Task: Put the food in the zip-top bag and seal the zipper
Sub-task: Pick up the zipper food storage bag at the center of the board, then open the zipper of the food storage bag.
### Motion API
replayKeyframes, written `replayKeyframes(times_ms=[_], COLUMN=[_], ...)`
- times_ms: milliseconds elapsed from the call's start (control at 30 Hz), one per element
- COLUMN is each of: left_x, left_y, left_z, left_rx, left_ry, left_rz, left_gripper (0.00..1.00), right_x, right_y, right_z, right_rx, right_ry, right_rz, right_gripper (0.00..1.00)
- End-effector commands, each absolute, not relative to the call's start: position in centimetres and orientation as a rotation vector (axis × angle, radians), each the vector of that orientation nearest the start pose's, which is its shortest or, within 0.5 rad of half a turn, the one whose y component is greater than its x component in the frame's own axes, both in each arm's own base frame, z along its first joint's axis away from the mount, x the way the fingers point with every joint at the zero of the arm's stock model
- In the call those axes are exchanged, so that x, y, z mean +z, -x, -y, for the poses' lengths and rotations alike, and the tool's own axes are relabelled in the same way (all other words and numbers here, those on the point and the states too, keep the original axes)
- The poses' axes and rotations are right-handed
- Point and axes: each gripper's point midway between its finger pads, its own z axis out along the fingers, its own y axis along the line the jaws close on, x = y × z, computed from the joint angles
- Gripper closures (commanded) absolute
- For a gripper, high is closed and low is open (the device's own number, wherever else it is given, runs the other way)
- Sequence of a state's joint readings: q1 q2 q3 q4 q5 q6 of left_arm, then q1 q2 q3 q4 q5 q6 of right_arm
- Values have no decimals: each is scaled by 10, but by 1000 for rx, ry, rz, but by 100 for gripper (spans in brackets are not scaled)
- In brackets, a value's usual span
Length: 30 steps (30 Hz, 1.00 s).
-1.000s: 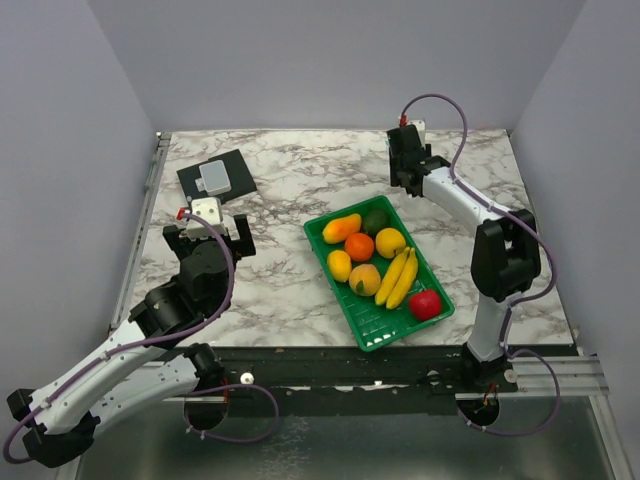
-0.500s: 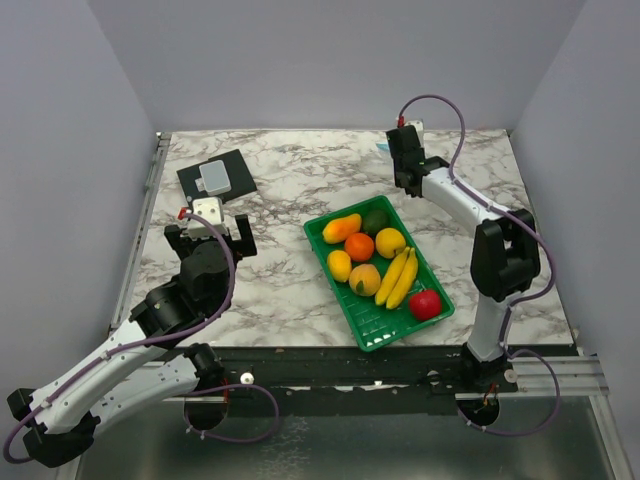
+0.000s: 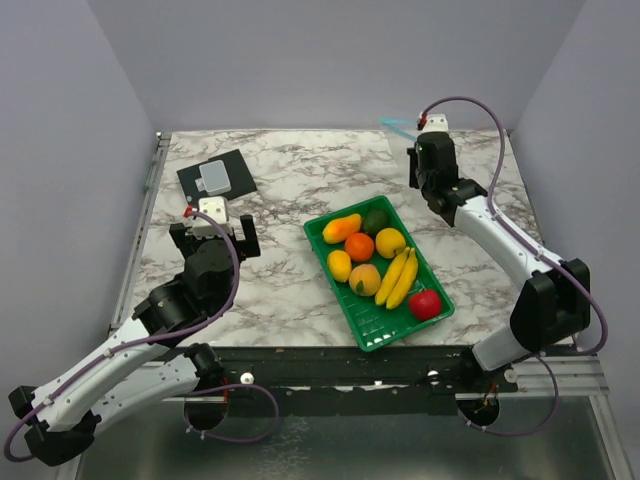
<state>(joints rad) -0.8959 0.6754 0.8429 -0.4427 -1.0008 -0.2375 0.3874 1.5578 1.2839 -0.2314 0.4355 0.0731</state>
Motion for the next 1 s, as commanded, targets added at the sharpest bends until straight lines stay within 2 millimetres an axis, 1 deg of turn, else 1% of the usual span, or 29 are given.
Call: replayKeyframes(times_ms=[0, 200, 300, 367, 400, 433, 500, 533, 667, 800, 967], left_x=[289, 286, 283, 280, 278, 277, 276, 275, 276, 278, 288], left_y=[-241, -244, -246, -249, -251, -252, -254, -256, -261, -268, -271], left_z=[78, 87, 94, 98, 100, 101, 103, 104, 110, 114, 121], left_rx=[62, 37, 23, 11, 6, -2, -25, -38, -112, -200, -301], left_ry=[79, 49, 31, 17, 17, 17, 19, 19, 27, 54, 74], left_rz=[-1722, -1741, -1759, -1776, -1784, -1790, -1801, -1808, -1827, -1835, -1825], left_gripper=[1, 1, 1, 1, 1, 1, 1, 1, 2, 2, 2], right_x=[248, 274, 285, 290, 291, 292, 287, 293, 294, 295, 300], right_y=[-438, -412, -395, -383, -378, -371, -357, -349, -324, -305, -276], right_z=[-128, -150, -163, -170, -171, -177, -184, -189, -204, -209, -219], right_rx=[-7, 155, 237, 292, 308, 348, 387, 413, 497, 535, 587], right_ry=[123, 235, 313, 354, 363, 393, 468, 499, 616, 678, 819], right_rz=[-1940, -1851, -1790, -1756, -1744, -1725, -1701, -1662, -1603, -1547, -1415], right_gripper=[99, 99, 99, 99, 99, 99, 99, 99, 99, 99, 99])
